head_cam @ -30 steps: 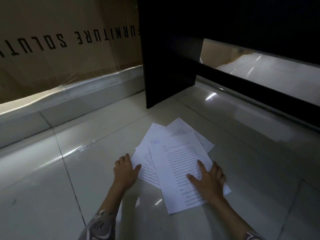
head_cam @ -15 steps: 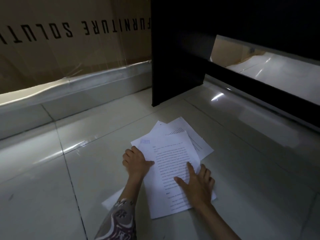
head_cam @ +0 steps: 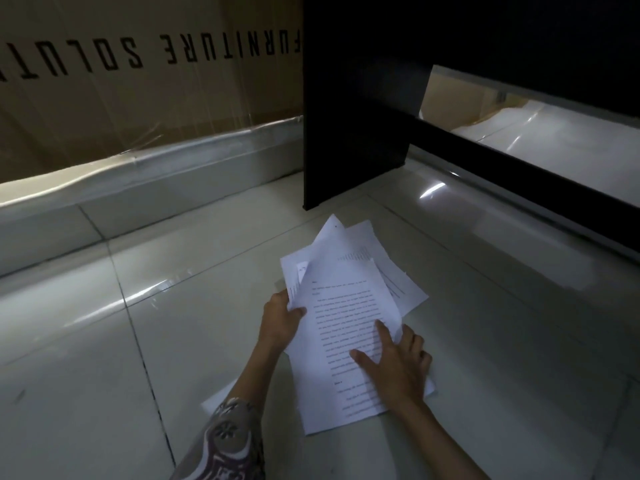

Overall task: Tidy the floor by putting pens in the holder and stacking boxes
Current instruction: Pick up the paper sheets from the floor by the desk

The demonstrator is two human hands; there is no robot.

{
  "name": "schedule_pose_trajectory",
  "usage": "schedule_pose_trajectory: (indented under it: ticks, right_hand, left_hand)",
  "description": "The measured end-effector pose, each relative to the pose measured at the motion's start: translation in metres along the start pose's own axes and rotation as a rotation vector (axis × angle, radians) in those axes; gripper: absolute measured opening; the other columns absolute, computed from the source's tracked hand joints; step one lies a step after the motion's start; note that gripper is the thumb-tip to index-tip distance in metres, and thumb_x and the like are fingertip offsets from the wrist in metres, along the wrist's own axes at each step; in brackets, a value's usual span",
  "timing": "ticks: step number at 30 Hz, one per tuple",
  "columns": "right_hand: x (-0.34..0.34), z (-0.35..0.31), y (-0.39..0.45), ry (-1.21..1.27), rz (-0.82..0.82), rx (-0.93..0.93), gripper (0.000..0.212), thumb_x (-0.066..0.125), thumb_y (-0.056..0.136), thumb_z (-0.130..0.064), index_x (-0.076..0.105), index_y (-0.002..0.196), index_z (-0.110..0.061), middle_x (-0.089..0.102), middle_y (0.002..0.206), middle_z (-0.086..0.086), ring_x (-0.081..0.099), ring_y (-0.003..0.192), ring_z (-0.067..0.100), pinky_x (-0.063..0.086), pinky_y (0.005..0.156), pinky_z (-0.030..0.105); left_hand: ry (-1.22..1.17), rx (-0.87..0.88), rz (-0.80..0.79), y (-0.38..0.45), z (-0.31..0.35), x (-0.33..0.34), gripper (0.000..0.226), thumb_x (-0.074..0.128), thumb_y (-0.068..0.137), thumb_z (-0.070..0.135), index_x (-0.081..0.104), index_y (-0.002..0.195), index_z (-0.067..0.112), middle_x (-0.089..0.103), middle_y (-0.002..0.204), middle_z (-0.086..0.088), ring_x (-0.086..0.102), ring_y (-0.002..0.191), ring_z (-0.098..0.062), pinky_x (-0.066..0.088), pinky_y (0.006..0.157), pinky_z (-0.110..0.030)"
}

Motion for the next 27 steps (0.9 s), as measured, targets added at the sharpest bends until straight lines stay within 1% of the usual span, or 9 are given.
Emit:
schedule_pose_trajectory:
  ticks: [2, 6, 9, 10, 12, 17, 20, 24, 27]
  right_hand:
    - [-0.004, 0.000, -0.001, 0.111, 0.011, 0.020, 0.089, 0.054, 0.077, -0.064, 0.012, 0.146, -0.025, 0.023, 0.147, 0.010, 0.021, 0.133, 0.025, 0.020, 0.107, 0.039]
    - [-0.017, 0.011, 0.001, 0.738, 0.077, 0.185, 0.086, 0.075, 0.073, -0.036, 0.025, 0.140, -0.017, 0.045, 0.132, 0.010, 0.040, 0.124, 0.027, 0.040, 0.102, 0.041]
    - [-0.026, 0.014, -0.004, 1.011, 0.050, 0.254, 0.021, 0.071, 0.080, -0.017, 0.055, 0.093, -0.011, 0.057, 0.088, 0.004, 0.056, 0.080, 0.018, 0.047, 0.066, 0.024]
    - [-0.030, 0.013, -0.008, 1.005, 0.058, 0.247, 0.019, 0.068, 0.082, -0.013, 0.051, 0.073, -0.012, 0.051, 0.072, 0.004, 0.048, 0.067, 0.015, 0.038, 0.056, 0.022]
    - [-0.037, 0.008, -0.017, 1.007, 0.060, 0.204, 0.029, 0.063, 0.084, -0.012, 0.042, 0.064, -0.011, 0.043, 0.066, 0.008, 0.040, 0.064, 0.017, 0.030, 0.056, 0.025]
    - [-0.056, 0.001, -0.052, 1.115, 0.093, 0.225, 0.031, 0.057, 0.089, -0.016, 0.038, 0.064, -0.012, 0.048, 0.074, 0.014, 0.045, 0.068, 0.022, 0.033, 0.060, 0.029]
    - [-0.069, -0.002, -0.071, 1.273, 0.080, 0.292, 0.027, 0.057, 0.089, -0.016, 0.043, 0.067, -0.009, 0.054, 0.079, 0.017, 0.051, 0.070, 0.024, 0.039, 0.063, 0.033]
    - [-0.097, -0.020, -0.097, 1.388, -0.101, 0.265, 0.019, 0.063, 0.085, -0.019, 0.057, 0.094, -0.003, 0.068, 0.092, 0.014, 0.065, 0.081, 0.029, 0.051, 0.066, 0.033]
    - [-0.140, -0.041, -0.116, 1.568, -0.248, 0.219, 0.032, 0.063, 0.083, -0.015, 0.059, 0.114, -0.011, 0.069, 0.109, 0.014, 0.065, 0.100, 0.034, 0.053, 0.083, 0.042]
  left_hand:
    - [-0.099, 0.046, 0.000, -0.008, 0.005, -0.006, 0.024, 0.059, 0.076, 0.014, 0.063, 0.096, 0.003, 0.068, 0.097, -0.018, 0.067, 0.089, -0.036, 0.054, 0.077, -0.048]
    - [-0.306, 0.139, 0.011, -0.024, 0.012, -0.032, 0.015, 0.064, 0.080, 0.014, 0.064, 0.095, 0.011, 0.072, 0.091, -0.005, 0.069, 0.084, -0.023, 0.058, 0.071, -0.038]
    - [-0.426, 0.132, -0.002, -0.039, 0.013, -0.055, 0.014, 0.059, 0.088, 0.006, 0.066, 0.091, 0.018, 0.074, 0.077, 0.010, 0.070, 0.071, -0.009, 0.056, 0.058, -0.020]
    - [-0.460, 0.119, -0.006, -0.045, 0.012, -0.061, 0.014, 0.055, 0.091, 0.011, 0.067, 0.096, 0.016, 0.074, 0.081, 0.008, 0.071, 0.073, -0.009, 0.057, 0.061, -0.021]
    - [-0.519, 0.095, -0.005, -0.057, 0.012, -0.070, 0.024, 0.048, 0.095, 0.022, 0.065, 0.107, 0.011, 0.073, 0.095, 0.000, 0.071, 0.084, -0.016, 0.060, 0.070, -0.026]
    - [-0.563, 0.063, -0.029, -0.084, 0.023, -0.083, 0.030, 0.040, 0.096, 0.032, 0.064, 0.104, 0.015, 0.070, 0.095, 0.002, 0.069, 0.085, -0.013, 0.058, 0.068, -0.020]
    - [-0.596, 0.030, -0.052, -0.099, 0.034, -0.091, 0.029, 0.042, 0.095, 0.033, 0.064, 0.103, 0.017, 0.071, 0.096, 0.002, 0.070, 0.086, -0.015, 0.057, 0.075, -0.028]
    - [-0.668, -0.052, -0.111, -0.129, 0.054, -0.114, 0.028, 0.043, 0.095, 0.033, 0.066, 0.102, 0.018, 0.073, 0.103, -0.004, 0.070, 0.095, -0.023, 0.054, 0.086, -0.040]
    - [-0.689, -0.105, -0.192, -0.163, 0.077, -0.138, 0.031, 0.043, 0.095, 0.032, 0.067, 0.107, 0.016, 0.073, 0.104, -0.005, 0.069, 0.098, -0.023, 0.056, 0.084, -0.037]
Point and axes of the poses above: each hand's wrist, its own y-axis towards the middle knuckle, its own x-axis out of the palm, z = x × y, the point moved 4 cm from there along y, towards the middle knuckle
